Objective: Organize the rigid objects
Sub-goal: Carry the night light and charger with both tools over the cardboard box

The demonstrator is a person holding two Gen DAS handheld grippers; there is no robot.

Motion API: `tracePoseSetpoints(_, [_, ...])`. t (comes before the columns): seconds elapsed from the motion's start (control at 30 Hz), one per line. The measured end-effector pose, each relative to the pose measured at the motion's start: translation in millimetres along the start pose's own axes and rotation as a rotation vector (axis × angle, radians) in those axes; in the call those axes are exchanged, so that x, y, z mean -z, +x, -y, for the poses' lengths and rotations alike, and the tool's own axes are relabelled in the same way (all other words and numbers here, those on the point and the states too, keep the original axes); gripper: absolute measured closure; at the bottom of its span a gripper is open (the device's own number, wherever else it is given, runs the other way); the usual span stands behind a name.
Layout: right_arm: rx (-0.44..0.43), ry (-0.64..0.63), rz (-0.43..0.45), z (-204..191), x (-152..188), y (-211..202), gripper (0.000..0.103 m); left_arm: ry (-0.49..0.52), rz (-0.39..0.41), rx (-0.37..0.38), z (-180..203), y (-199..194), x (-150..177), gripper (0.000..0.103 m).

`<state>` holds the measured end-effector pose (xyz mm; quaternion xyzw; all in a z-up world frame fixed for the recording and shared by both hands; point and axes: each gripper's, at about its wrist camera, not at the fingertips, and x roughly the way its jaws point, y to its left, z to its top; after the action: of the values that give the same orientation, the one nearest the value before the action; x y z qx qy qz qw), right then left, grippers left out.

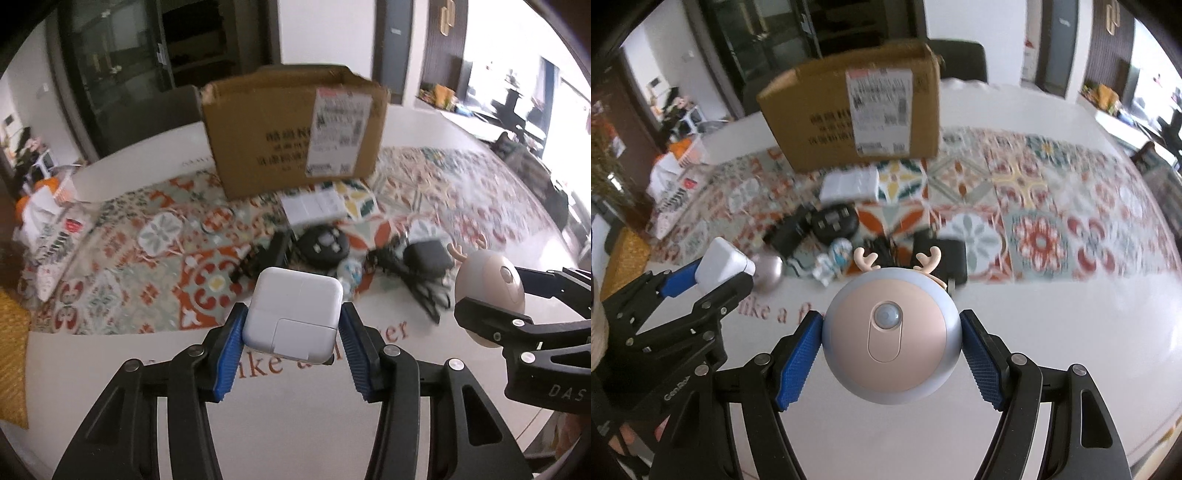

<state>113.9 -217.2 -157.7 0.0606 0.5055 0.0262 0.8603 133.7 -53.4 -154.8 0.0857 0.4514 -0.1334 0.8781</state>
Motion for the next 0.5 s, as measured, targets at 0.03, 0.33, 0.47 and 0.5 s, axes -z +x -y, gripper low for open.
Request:
tracePoseSetpoints(0.03, [-0.011,-0.007,0.012,0.9,-4.8,-3.7,0.029,-0.017,0.007,-0.012,-0.2,-5.0,-3.4,0.053])
tracePoseSetpoints(0.33, [-0.083,-0.072,0.11,3.9,-44.0,-27.7,0.029,-0.141,0.068,-0.054,-2.9,-34.7,-33.9,0.053])
tracePoseSetpoints(0.47, [-0.091,-0.09,0.148,-0.9,-59.5,-35.1,0.029,-0.146,0.091,-0.055,-7.9,-41.4,-51.9,0.053])
tracePoseSetpoints(0.5, [-0.089,-0.096,0.162,-3.0,-64.7,-37.1,0.029,-0.141,0.098,-0.058,-8.7,-42.3,-55.8,0.053])
